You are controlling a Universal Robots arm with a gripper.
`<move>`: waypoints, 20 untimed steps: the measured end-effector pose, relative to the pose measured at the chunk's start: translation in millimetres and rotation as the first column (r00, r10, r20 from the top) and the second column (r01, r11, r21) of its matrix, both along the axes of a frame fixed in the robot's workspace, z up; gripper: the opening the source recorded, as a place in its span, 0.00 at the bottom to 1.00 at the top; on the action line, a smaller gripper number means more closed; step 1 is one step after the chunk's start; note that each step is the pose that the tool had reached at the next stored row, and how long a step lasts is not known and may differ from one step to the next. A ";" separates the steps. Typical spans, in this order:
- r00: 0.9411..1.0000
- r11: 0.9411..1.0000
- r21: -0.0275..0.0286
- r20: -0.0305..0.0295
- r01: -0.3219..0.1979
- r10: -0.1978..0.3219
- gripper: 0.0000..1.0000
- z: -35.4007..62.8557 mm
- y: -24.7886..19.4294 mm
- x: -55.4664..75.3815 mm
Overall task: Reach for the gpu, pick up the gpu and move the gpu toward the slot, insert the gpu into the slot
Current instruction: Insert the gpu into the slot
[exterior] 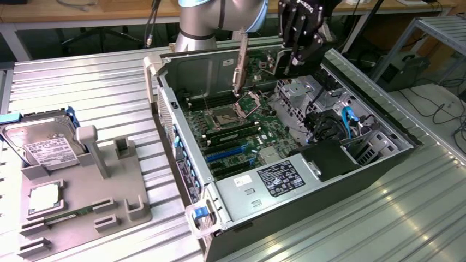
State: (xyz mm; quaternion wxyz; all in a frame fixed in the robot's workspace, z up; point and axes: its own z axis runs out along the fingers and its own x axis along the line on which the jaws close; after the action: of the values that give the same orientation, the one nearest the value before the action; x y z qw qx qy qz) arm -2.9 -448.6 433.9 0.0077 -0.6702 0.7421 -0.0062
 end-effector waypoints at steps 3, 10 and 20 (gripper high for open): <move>0.992 0.992 0.001 0.000 -0.127 0.127 0.28 -2.2 -0.3 -0.1; 0.991 0.992 0.020 -0.048 -0.127 0.128 0.28 -22.9 -6.1 -0.4; 0.991 0.992 0.020 -0.048 -0.128 0.128 0.28 -26.8 -6.2 -0.4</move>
State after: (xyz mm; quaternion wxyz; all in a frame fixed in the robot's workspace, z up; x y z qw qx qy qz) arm -3.3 -454.7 407.2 -0.0046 -0.7163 0.6975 0.0169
